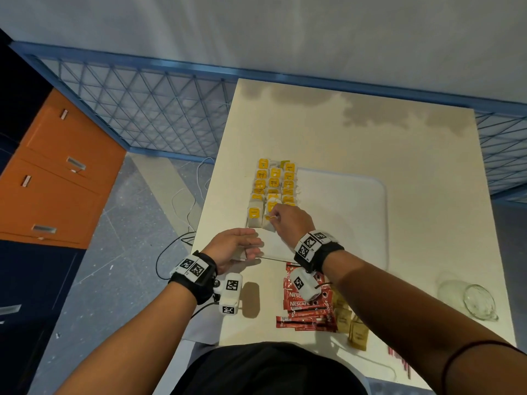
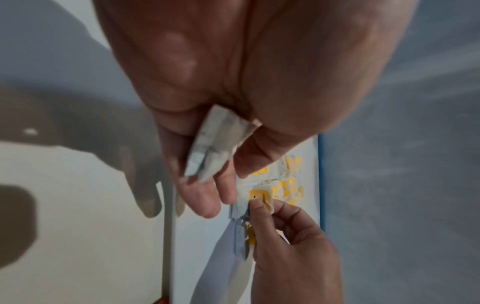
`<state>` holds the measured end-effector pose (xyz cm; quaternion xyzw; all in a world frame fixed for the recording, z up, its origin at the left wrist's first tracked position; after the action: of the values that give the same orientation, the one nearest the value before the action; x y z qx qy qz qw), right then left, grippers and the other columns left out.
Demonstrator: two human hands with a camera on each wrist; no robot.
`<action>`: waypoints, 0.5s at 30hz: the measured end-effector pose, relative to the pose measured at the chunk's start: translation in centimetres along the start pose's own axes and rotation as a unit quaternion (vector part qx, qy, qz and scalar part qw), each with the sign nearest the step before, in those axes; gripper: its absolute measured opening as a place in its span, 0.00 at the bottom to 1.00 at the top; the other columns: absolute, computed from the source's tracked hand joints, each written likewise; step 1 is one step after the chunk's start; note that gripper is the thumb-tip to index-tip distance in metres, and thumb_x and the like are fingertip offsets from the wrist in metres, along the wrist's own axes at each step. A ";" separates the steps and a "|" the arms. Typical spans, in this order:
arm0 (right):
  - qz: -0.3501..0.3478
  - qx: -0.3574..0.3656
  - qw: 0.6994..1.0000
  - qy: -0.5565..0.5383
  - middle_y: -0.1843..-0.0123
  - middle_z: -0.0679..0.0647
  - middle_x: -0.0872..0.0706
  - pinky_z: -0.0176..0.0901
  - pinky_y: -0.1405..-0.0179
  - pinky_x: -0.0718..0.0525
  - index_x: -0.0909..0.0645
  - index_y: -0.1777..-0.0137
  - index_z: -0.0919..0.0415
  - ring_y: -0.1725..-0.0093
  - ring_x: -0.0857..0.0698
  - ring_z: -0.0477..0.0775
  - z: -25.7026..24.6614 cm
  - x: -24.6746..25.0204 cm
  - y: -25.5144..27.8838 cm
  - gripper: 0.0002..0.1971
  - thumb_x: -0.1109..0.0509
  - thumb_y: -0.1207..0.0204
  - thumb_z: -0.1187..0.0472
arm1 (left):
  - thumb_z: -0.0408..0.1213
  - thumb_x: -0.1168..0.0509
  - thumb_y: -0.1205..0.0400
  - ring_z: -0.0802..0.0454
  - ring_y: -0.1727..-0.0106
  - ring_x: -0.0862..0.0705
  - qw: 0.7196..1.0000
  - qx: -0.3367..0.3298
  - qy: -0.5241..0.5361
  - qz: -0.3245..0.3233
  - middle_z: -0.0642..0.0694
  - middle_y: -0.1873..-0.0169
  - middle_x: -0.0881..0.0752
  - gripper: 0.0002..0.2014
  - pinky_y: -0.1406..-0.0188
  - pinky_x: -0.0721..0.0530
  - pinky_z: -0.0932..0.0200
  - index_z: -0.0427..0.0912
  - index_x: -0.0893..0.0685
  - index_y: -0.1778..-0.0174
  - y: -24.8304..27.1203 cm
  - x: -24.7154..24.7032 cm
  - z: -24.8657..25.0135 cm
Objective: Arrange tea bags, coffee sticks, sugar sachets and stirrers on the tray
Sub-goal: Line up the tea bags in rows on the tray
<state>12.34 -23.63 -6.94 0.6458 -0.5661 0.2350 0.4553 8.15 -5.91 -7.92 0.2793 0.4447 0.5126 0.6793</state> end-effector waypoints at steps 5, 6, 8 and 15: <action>0.020 -0.003 1.000 0.000 0.47 0.48 0.18 0.54 0.54 0.14 0.25 0.52 0.45 0.54 0.14 0.60 0.1 -0.1 -0.4 0.04 0.34 0.16 0.51 | 0.33 0.32 0.15 0.33 0.43 0.13 0.999 0.005 0.031 -0.015 0.25 0.37 0.15 0.21 0.52 0.09 0.41 0.29 0.23 0.27 0.0 -0.2 -0.7; 0.020 -0.007 1.000 -0.007 0.46 0.48 0.18 0.55 0.54 0.14 0.25 0.51 0.44 0.55 0.14 0.60 0.0 0.1 -0.3 0.03 0.34 0.16 0.51 | 0.37 0.33 0.14 0.33 0.41 0.14 0.999 0.008 0.036 -0.021 0.25 0.35 0.16 0.21 0.49 0.09 0.40 0.29 0.21 0.29 -0.1 -0.4 -0.8; 0.025 0.002 0.999 -0.022 0.42 0.49 0.19 0.55 0.52 0.14 0.23 0.44 0.48 0.55 0.14 0.60 -0.4 0.3 0.1 0.05 0.33 0.16 0.51 | 0.50 0.39 0.11 0.31 0.38 0.15 0.998 0.010 0.049 -0.025 0.27 0.35 0.15 0.23 0.50 0.09 0.43 0.33 0.20 0.30 -0.3 -0.6 -0.8; -0.042 0.121 0.981 -0.144 0.52 0.44 0.20 0.42 0.54 0.21 0.13 0.39 0.42 0.54 0.20 0.42 -4.9 1.1 4.4 0.11 0.29 0.18 0.45 | 0.75 0.59 0.19 0.31 0.48 0.12 0.999 0.010 0.029 -0.041 0.29 0.42 0.12 0.47 0.61 0.10 0.42 0.38 0.20 0.28 -0.9 -1.0 -0.7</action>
<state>9.56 -19.76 -2.26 0.7463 -0.5655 0.1868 0.2973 7.87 -7.18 -8.63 0.2525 0.4807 0.4876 0.6837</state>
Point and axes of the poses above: each hand's wrist, its own y-axis away from the middle knuckle, its own x-axis out of the back of the hand, z = x × y, the point moved 8 cm from there along -y, towards the middle knuckle
